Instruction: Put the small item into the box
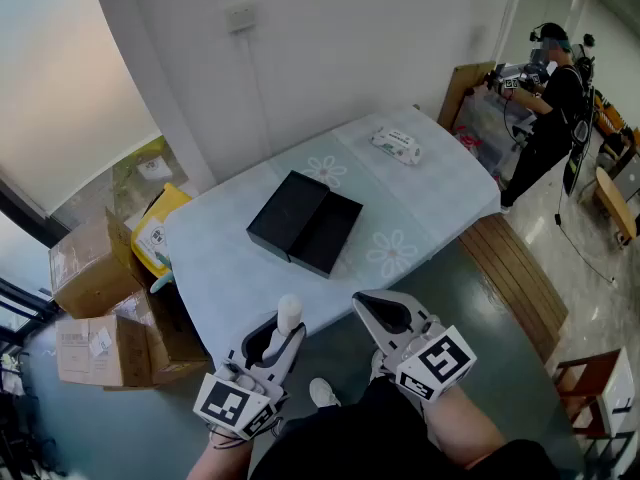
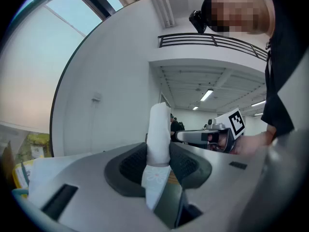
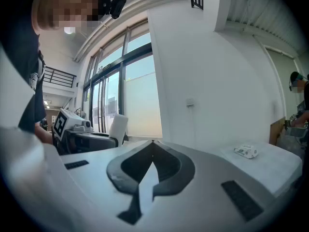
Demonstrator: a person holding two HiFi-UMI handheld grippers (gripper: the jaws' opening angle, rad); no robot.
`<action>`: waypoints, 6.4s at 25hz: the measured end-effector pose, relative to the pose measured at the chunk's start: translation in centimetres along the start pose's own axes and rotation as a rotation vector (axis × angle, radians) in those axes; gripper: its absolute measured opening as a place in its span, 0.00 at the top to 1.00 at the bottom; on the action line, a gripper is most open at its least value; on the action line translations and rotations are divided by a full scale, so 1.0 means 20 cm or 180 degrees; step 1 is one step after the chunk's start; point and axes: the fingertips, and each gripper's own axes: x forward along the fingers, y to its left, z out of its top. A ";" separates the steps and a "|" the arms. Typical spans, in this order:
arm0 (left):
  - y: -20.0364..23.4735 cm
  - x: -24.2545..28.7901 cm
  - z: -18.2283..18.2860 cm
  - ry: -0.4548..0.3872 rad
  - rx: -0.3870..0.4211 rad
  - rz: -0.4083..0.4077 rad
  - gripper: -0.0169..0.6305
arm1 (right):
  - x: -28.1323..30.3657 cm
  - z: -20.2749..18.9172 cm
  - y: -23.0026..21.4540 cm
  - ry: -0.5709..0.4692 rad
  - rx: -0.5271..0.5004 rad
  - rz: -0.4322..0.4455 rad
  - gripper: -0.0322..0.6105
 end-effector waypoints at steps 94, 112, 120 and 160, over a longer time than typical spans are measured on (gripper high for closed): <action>0.06 1.12 -0.09 0.0315 -0.0112 0.1279 0.76 | 0.24 0.05 -1.21 0.0068 0.0076 0.1279 0.94; 0.55 1.24 -0.52 0.0880 -0.0356 0.1229 0.76 | 0.65 -0.14 -1.31 0.0365 0.0277 0.1176 0.94; 0.72 1.31 -0.76 0.1402 -0.0287 0.1201 0.76 | 0.78 -0.23 -1.37 0.0468 0.0405 0.1106 0.94; 0.84 1.44 -1.51 0.3745 0.0163 0.0651 0.75 | 0.91 -0.45 -1.48 0.0723 0.0745 0.0781 0.94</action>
